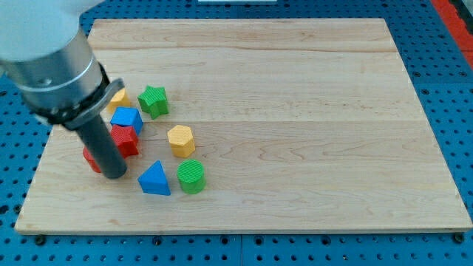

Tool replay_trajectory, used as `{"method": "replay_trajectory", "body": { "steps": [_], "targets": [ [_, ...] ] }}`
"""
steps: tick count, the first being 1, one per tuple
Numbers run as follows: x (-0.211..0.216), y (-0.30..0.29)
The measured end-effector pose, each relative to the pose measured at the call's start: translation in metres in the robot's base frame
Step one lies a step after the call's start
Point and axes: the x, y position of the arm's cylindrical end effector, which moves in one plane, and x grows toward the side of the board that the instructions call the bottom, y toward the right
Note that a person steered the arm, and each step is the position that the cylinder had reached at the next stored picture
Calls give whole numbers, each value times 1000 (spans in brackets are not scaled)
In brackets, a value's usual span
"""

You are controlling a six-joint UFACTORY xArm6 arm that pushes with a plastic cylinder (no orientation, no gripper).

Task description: Push the blue cube into the red star

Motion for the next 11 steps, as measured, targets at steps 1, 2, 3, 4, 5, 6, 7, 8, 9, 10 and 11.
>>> {"method": "replay_trajectory", "body": {
  "steps": [1, 2, 3, 4, 5, 6, 7, 8, 9, 10, 11],
  "targets": [
    [-8, 16],
    [-16, 38],
    [-27, 46],
    [-43, 46],
    [-50, 46],
    [-59, 50],
    [-88, 57],
    [-104, 49],
    [-103, 46],
    [-105, 36],
    [-115, 12]
  ]
}}
